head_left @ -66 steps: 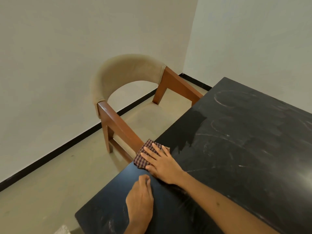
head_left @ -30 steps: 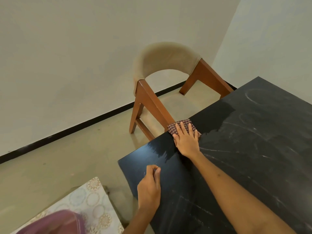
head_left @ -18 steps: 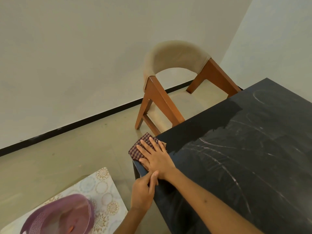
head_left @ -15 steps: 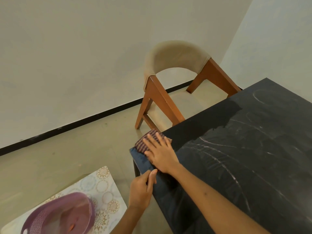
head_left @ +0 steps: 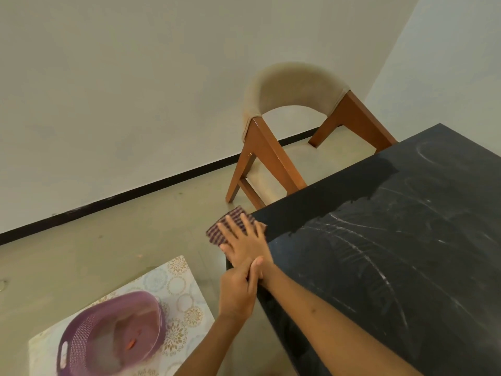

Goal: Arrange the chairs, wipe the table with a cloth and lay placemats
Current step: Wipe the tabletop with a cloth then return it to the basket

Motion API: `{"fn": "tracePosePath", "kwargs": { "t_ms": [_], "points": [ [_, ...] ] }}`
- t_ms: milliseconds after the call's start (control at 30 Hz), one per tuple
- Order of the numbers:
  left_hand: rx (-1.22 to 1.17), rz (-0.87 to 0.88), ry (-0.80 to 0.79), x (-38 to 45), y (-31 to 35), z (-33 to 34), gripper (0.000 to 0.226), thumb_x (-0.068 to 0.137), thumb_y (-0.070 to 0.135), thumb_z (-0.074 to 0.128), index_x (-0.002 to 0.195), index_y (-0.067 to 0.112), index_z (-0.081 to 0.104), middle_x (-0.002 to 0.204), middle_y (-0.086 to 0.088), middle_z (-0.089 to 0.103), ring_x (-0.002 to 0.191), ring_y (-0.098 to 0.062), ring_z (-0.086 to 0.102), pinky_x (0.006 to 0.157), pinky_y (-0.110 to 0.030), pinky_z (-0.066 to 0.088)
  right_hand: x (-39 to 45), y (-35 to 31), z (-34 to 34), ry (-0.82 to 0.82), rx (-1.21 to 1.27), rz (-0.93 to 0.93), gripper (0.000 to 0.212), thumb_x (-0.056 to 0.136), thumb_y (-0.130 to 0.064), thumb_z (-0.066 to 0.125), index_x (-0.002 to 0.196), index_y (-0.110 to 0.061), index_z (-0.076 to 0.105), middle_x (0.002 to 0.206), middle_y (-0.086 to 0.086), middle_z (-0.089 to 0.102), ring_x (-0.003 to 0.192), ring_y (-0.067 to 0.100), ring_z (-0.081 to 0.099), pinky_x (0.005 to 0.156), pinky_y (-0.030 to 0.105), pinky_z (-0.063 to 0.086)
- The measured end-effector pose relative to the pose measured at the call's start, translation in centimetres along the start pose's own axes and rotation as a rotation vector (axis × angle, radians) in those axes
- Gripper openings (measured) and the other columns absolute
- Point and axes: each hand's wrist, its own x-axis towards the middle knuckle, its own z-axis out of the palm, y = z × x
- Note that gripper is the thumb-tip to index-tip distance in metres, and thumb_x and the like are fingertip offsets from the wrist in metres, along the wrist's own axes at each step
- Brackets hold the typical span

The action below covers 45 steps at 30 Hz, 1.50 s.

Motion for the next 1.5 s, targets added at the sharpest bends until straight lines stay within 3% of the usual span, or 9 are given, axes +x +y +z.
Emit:
{"fn": "tracePosePath", "kwargs": {
  "t_ms": [67,133,200,433,600,833,1000,1200,1500],
  "points": [
    [-0.070,-0.127,0.007,0.0,1.3,0.1,0.110,0.075,0.078,0.021,0.098,-0.023,0.059,0.090,-0.043,0.059,0.094,-0.044,0.061,0.087,-0.042,0.046,-0.3,-0.7,0.2,-0.025,-0.008,-0.039,0.056,0.097,-0.050,0.011,0.143,-0.030,0.036,0.149,0.001,0.040,0.135,0.033,0.039,0.105,0.054,0.039],
    [0.025,-0.072,-0.006,-0.1,0.3,-0.1,0.101,0.083,0.078,0.020,0.090,-0.013,0.064,0.081,-0.029,0.065,0.071,-0.028,0.064,0.076,-0.041,0.054,-0.6,0.1,0.4,-0.062,-0.009,-0.072,0.057,0.096,-0.050,0.018,0.146,-0.029,0.036,0.152,0.002,0.037,0.138,0.036,0.035,0.107,0.057,0.034],
    [0.185,-0.038,-0.002,-0.4,-1.2,-0.4,0.075,0.090,0.071,0.023,0.079,0.010,0.066,0.066,-0.003,0.064,0.056,-0.007,0.055,0.059,-0.019,0.049,-2.1,1.0,1.4,-0.008,-0.021,-0.089,0.057,0.097,-0.050,0.026,0.149,-0.028,0.029,0.155,0.004,0.032,0.141,0.037,0.031,0.109,0.058,0.031],
    [0.217,-0.126,0.028,-0.7,-1.2,0.7,0.033,0.096,0.037,0.039,0.082,0.021,0.064,0.064,0.012,0.060,0.057,-0.007,0.058,0.055,-0.021,0.049,-12.3,1.3,3.3,0.127,0.001,0.004,0.055,0.095,-0.046,0.032,0.147,-0.026,0.028,0.148,-0.004,0.044,0.139,0.026,0.038,0.107,0.050,0.039],
    [0.218,-0.129,0.019,-0.2,-1.0,0.8,0.035,0.094,0.037,0.039,0.081,0.018,0.065,0.062,0.012,0.059,0.056,-0.009,0.057,0.053,-0.024,0.049,-11.8,1.1,3.3,0.099,0.021,0.036,0.060,0.098,-0.048,0.027,0.152,-0.028,0.012,0.155,-0.003,0.033,0.144,0.029,0.025,0.114,0.052,0.025],
    [0.245,-0.129,0.072,0.6,-1.8,1.4,0.046,0.096,0.048,0.038,0.079,0.014,0.064,0.064,0.004,0.059,0.057,-0.016,0.056,0.053,-0.030,0.048,-4.9,3.3,1.2,0.004,-0.025,0.040,0.067,0.097,-0.052,0.038,0.153,-0.027,0.011,0.161,0.005,0.012,0.147,0.037,0.006,0.116,0.059,0.013],
    [0.227,-0.139,0.105,0.9,-1.6,2.3,0.038,0.096,0.035,0.039,0.085,0.011,0.067,0.068,-0.002,0.064,0.060,-0.018,0.060,0.055,-0.037,0.053,-8.6,2.8,2.4,0.058,-0.034,0.008,0.065,0.098,-0.051,0.030,0.153,-0.027,0.004,0.161,0.004,0.012,0.147,0.037,0.005,0.116,0.058,0.012],
    [0.223,-0.142,0.049,1.0,-0.7,4.2,0.039,0.093,0.041,0.036,0.064,0.020,0.053,0.055,0.006,0.053,0.051,-0.011,0.052,0.051,-0.025,0.045,-15.5,6.6,3.4,0.084,-0.010,-0.038,0.052,0.102,-0.053,0.021,0.151,-0.037,0.020,0.159,-0.005,0.023,0.145,0.029,0.022,0.115,0.054,0.023],
    [0.359,0.109,-0.152,-2.9,-0.6,7.8,0.035,0.095,0.056,0.030,0.082,0.028,0.047,0.068,0.010,0.057,0.058,-0.008,0.054,0.056,-0.026,0.044,-8.3,12.6,0.2,0.013,0.013,0.092,0.060,0.096,-0.051,0.011,0.153,-0.033,0.013,0.162,0.000,0.009,0.148,0.032,-0.001,0.117,0.053,0.001]
  ]
}}
